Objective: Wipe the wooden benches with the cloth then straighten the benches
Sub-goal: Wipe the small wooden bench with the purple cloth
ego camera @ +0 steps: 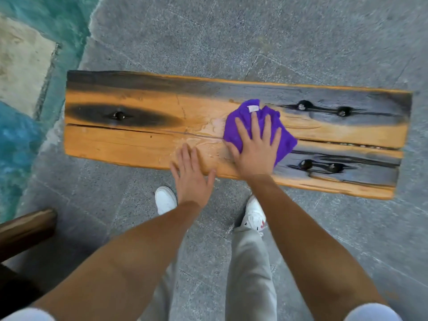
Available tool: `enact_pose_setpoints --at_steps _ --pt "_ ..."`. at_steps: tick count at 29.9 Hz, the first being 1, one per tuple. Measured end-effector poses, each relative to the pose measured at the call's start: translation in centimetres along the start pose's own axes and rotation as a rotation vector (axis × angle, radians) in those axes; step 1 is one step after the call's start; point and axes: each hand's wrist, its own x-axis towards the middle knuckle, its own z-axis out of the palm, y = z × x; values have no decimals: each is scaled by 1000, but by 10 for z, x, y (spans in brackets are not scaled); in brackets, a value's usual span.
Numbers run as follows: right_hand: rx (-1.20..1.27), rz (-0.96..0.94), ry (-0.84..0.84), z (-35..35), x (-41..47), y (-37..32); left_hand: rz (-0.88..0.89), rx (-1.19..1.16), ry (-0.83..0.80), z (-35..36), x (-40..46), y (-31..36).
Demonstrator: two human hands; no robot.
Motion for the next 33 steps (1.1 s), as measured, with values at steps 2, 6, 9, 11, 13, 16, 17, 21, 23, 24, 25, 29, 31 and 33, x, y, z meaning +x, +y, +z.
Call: enact_pose_setpoints --at_steps 2,6,9,11,13,16,17,21,23,24,25,29,31,33 --pt "-8 125 11 -18 0 63 -40 20 -17 -11 11 -7" --pt "86 588 77 -50 -18 151 14 72 -82 -28 20 -24" --pt "58 575 76 -41 -5 82 -58 16 -147 -27 24 -29" --pt "30 344 27 -24 8 15 -72 3 -158 -25 26 -32" --pt "-3 100 -39 -6 11 -47 -72 -3 -170 -23 28 -30" --pt "-19 -146 -82 1 5 -71 -66 13 -109 -22 30 -31" --pt "-17 -164 -72 -3 3 -51 -66 6 -104 -22 30 -33" --pt "-63 267 -39 -42 -15 114 14 58 -164 -22 25 -19" --pt "-2 481 -12 -65 -30 183 55 99 -203 -20 22 1" --pt "18 566 1 -70 -34 195 38 85 -206 -18 22 10" --pt "24 637 -1 -71 -34 194 27 60 -214 -16 22 15" --pt "33 615 -7 -44 -10 97 76 41 -205 -14 19 1" --pt "37 431 -37 -31 2 33 69 51 -204 -14 21 -2" --pt "34 215 -95 -22 7 -25 43 -8 -191 -13 21 4"
